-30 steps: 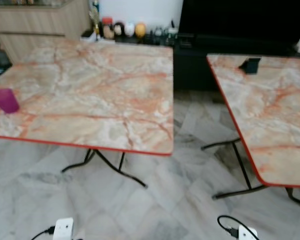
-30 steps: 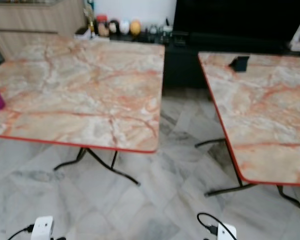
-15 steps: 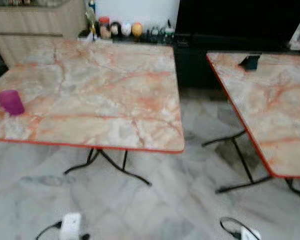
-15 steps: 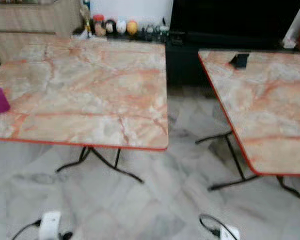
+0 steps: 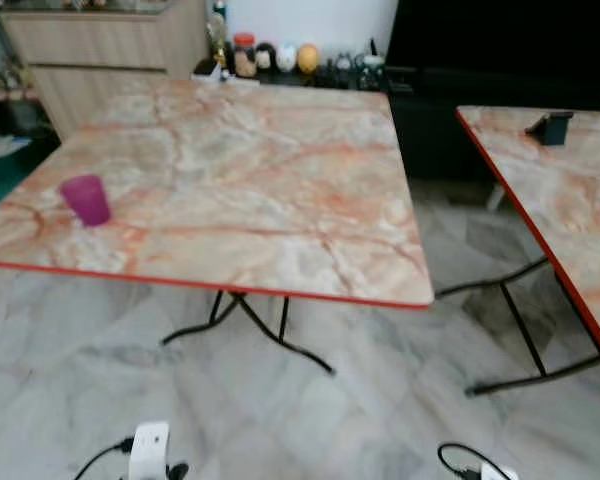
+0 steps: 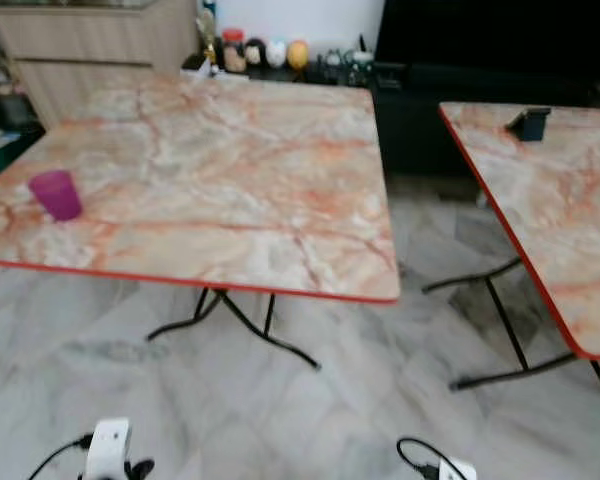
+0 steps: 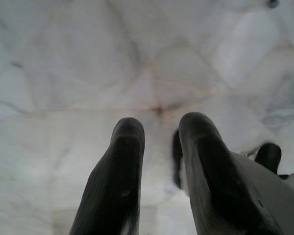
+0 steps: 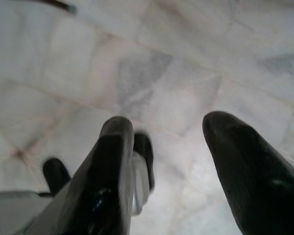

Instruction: Setting the table

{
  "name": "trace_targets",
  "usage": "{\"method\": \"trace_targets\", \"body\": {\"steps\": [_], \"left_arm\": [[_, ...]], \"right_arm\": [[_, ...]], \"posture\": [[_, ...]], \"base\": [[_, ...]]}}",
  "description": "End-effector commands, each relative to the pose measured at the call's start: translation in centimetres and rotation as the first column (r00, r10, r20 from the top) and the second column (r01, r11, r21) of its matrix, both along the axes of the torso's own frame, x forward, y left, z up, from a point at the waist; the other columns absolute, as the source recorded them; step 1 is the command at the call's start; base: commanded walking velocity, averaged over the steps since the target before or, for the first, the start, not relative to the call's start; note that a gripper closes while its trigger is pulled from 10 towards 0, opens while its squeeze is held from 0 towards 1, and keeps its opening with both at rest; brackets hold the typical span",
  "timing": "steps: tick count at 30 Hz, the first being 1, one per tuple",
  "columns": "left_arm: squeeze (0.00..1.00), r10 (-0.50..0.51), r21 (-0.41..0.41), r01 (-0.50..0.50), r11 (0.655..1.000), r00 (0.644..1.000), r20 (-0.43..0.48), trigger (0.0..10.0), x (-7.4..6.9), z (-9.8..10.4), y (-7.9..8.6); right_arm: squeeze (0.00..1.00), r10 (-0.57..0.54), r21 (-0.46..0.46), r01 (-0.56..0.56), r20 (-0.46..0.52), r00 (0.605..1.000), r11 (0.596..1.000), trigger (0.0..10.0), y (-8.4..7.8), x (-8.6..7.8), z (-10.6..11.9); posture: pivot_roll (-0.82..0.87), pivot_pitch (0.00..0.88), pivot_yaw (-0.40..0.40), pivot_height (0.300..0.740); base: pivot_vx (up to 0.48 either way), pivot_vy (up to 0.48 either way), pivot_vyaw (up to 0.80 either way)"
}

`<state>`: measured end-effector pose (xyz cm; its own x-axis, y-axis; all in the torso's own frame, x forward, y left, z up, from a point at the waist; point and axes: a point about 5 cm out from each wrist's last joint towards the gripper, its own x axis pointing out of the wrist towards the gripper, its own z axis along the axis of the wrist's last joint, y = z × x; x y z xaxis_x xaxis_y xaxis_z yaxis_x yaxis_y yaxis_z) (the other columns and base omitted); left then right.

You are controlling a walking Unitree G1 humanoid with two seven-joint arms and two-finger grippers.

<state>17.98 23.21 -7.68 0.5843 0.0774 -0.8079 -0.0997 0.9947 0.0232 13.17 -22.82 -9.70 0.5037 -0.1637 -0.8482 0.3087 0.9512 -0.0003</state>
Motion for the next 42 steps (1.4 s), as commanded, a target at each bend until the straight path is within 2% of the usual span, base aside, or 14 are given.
{"method": "trace_targets", "body": {"steps": [1,19,34,42], "left_arm": [[0.0,-0.011,-0.012,0.012,1.0,1.0,0.021,10.0,0.7,0.2,-0.6],[0.0,-0.016,-0.011,0.017,1.0,0.995,0.098,10.0,3.3,1.6,-0.7],[0.0,-0.017,-0.012,0.018,1.0,0.994,0.11,10.0,3.8,1.9,-0.7],[0.0,-0.017,-0.011,0.019,1.0,0.995,0.1,10.0,3.5,1.7,-0.7]], "right_arm": [[0.0,-0.009,-0.01,0.009,-0.011,1.0,1.0,10.0,-0.5,-0.6,-0.1],[0.0,-0.045,0.001,0.045,0.015,0.999,0.999,10.0,-0.6,0.1,0.2],[0.0,-0.082,0.011,0.082,0.032,0.996,0.997,10.0,-0.6,0.6,0.4],[0.0,-0.084,0.015,0.083,0.03,0.996,0.996,10.0,-0.5,0.6,0.3]], "posture": [[0.08,0.0,-0.029,0.74],[0.07,0.0,-0.018,0.74],[0.07,0.0,-0.006,0.74],[0.07,0.0,-0.005,0.74]], "base": [[0.0,0.266,0.0],[0.0,0.269,0.0],[0.0,0.269,0.0],[0.0,0.27,0.0]]}}
